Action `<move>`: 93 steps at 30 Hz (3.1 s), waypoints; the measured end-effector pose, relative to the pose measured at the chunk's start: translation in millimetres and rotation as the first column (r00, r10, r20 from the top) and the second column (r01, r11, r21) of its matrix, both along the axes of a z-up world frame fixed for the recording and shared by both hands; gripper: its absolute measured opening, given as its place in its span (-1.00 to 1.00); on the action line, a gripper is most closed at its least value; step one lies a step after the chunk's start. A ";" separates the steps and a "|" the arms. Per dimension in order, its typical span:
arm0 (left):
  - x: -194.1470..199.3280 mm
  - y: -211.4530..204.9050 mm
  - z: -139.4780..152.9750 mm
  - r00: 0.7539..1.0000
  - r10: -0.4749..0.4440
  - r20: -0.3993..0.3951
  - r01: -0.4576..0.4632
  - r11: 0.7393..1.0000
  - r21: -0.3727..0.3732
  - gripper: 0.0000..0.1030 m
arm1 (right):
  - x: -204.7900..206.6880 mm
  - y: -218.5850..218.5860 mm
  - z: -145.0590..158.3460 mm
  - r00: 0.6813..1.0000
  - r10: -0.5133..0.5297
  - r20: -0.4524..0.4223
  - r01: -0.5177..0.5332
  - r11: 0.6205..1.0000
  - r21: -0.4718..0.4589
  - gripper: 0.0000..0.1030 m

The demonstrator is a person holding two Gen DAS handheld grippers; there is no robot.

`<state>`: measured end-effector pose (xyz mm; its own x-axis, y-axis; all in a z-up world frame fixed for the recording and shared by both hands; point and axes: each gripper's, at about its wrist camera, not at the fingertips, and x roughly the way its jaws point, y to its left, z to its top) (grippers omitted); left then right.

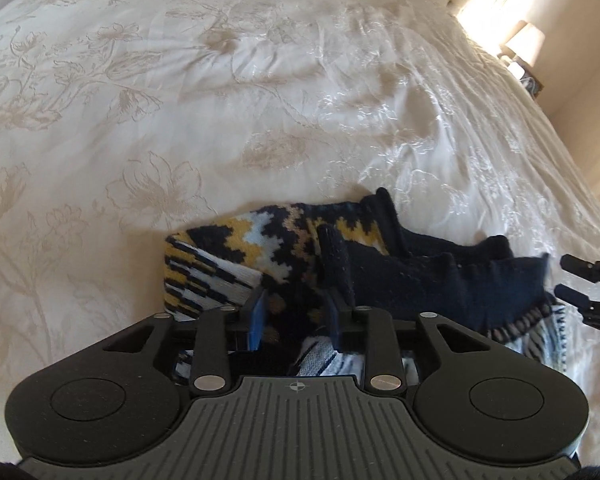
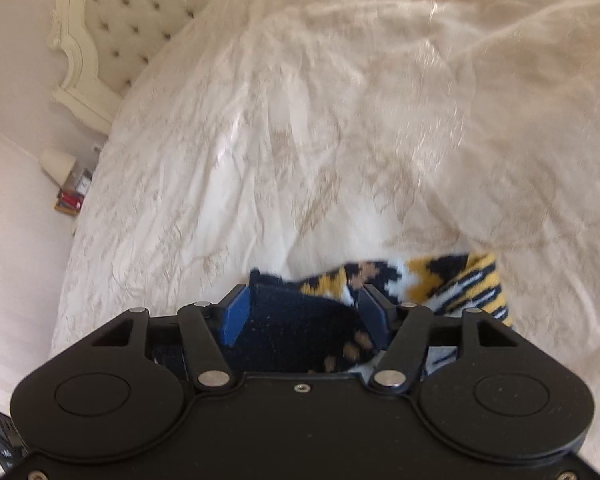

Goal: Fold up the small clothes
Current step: 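Lift the hem with both grippers and fold it up toward the collar, then lay the hem down on the sweater and open both grippers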

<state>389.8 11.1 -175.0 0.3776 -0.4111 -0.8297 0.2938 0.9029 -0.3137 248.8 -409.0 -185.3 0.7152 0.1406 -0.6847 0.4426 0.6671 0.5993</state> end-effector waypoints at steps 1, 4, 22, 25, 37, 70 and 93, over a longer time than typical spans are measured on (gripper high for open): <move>0.1 -2.0 -1.5 1.000 -0.001 -0.009 0.001 1.000 -0.005 -0.42 | -0.4 -0.1 1.4 1.000 0.012 -0.005 -0.012 1.000 -0.023 0.27; 2.6 -5.5 -6.4 0.999 0.005 -0.038 -0.006 1.000 -0.017 -0.41 | -0.5 3.7 0.5 0.996 0.078 -0.046 -0.082 0.992 -0.094 0.27; 4.5 -16.6 -9.9 0.999 0.007 -0.052 -0.013 0.993 -0.117 -0.21 | 11.7 25.4 -22.6 0.949 0.279 -0.148 -0.306 0.929 -0.207 0.27; 6.8 -21.6 -19.9 0.997 -0.012 -0.078 0.005 0.996 -0.088 -0.25 | 13.3 27.4 -21.6 0.944 0.293 -0.150 -0.321 0.921 -0.220 0.23; -20.8 -34.7 34.2 0.965 -0.130 0.230 0.114 0.990 0.079 -0.90 | 8.4 48.4 20.6 0.926 0.360 -0.112 -0.373 0.831 -0.413 -0.79; -120.2 -7.9 -18.3 0.990 -0.086 -0.111 0.117 0.944 0.307 -0.18 | -68.0 162.1 -11.8 0.815 0.462 -0.349 -0.570 0.747 -0.343 0.47; -125.7 -23.4 -38.1 0.986 -0.110 -0.124 0.145 0.936 0.322 0.99 | -83.0 151.4 -34.4 0.804 0.406 -0.433 -0.558 0.767 -0.316 0.99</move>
